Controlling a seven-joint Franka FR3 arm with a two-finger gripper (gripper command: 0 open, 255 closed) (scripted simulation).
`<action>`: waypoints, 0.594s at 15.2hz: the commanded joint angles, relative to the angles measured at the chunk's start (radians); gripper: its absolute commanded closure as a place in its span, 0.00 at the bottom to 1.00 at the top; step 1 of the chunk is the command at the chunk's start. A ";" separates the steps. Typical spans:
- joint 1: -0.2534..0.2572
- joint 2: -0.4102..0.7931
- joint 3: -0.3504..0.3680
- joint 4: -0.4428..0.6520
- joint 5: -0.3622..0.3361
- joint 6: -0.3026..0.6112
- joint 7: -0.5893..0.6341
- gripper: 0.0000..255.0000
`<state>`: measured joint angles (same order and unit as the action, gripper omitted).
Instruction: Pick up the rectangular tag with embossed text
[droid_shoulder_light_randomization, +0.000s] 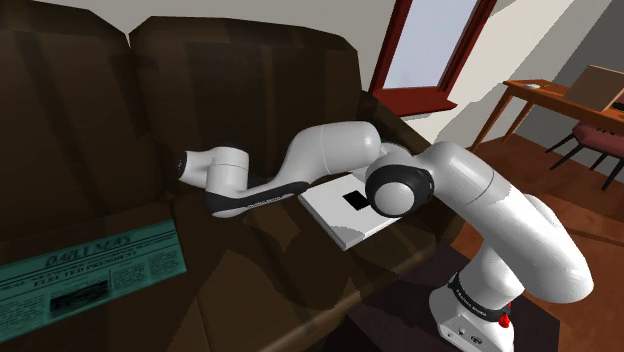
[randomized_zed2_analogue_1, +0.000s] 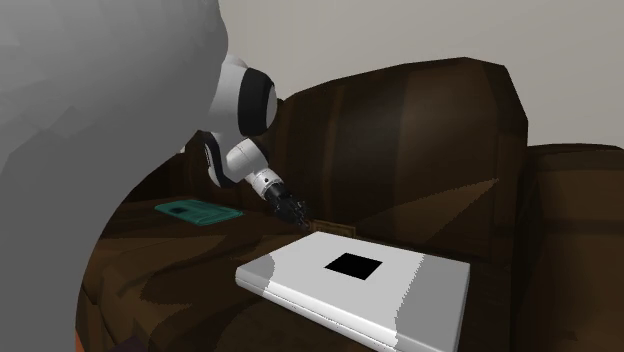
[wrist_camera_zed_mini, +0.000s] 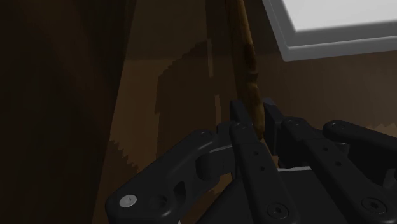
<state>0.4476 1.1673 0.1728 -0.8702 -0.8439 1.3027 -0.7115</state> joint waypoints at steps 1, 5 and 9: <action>0.000 0.000 0.000 0.000 0.000 0.000 0.000 1.00; -0.001 -0.003 0.000 -0.006 0.000 0.002 0.002 1.00; -0.003 -0.043 0.003 -0.026 0.000 -0.014 -0.010 1.00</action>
<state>0.4443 1.1319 0.1752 -0.8956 -0.8437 1.2942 -0.7172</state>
